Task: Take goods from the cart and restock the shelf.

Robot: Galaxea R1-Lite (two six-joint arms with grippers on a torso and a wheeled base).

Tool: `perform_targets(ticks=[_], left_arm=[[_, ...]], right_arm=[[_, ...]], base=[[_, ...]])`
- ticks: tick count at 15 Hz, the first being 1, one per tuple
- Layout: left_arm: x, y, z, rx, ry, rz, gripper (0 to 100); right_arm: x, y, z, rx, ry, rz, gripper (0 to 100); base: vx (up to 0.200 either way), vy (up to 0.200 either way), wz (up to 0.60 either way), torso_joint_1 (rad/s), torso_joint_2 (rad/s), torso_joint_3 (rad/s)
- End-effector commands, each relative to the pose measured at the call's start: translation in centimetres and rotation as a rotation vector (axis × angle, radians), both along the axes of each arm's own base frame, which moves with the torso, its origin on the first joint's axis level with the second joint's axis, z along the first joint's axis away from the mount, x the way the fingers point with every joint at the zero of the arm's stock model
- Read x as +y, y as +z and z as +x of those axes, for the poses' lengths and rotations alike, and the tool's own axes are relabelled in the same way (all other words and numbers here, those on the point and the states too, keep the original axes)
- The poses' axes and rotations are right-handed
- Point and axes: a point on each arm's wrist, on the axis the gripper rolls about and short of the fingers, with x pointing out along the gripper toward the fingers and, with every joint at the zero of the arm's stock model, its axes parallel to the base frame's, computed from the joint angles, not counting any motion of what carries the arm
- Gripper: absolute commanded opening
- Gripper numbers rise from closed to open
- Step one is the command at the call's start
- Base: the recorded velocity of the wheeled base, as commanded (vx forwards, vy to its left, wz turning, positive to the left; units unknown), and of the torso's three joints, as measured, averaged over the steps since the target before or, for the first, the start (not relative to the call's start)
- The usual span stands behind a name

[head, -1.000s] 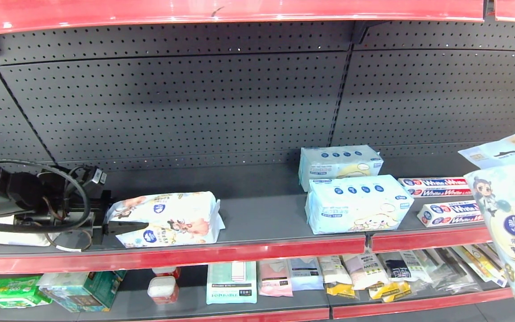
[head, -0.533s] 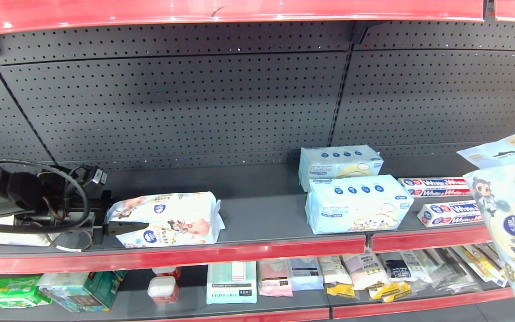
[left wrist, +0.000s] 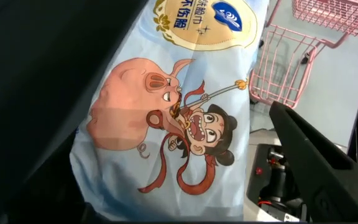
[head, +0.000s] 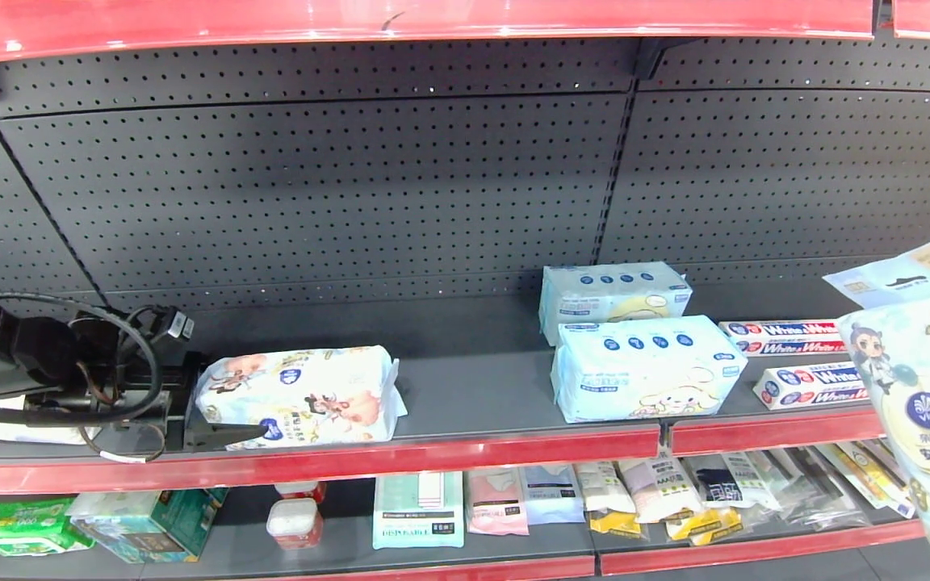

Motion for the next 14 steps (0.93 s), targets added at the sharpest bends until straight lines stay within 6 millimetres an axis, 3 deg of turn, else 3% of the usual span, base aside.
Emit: perform_targets(ticks=[1, 7, 10, 14], left_arm=[[0.0, 0.0, 0.1, -0.002, 0.0, 0.001, 100], [1.1, 1.9, 1.6, -0.074, 0.025, 0.016, 100], [1.5, 2.2, 1.3, -0.081, 0.04, 0.019, 100], [1.0, 4.3, -0.3, -0.059, 0.039, 0.011, 100]], right_arm=[[0.0, 0.0, 0.0, 0.001, 0.0, 0.001, 0], [0.0, 0.1, 0.1, -0.002, 0.002, 0.001, 0], [0.0, 0.1, 0.1, -0.002, 0.002, 0.001, 0], [0.0, -0.1, 0.0, 0.001, 0.002, 0.0, 0]], base=[[0.0, 0.0, 0.0, 0.0, 0.0, 0.0], [0.0, 0.0, 0.0, 0.0, 0.0, 0.0], [0.0, 0.0, 0.0, 0.0, 0.0, 0.0], [0.0, 0.0, 0.0, 0.0, 0.0, 0.0]])
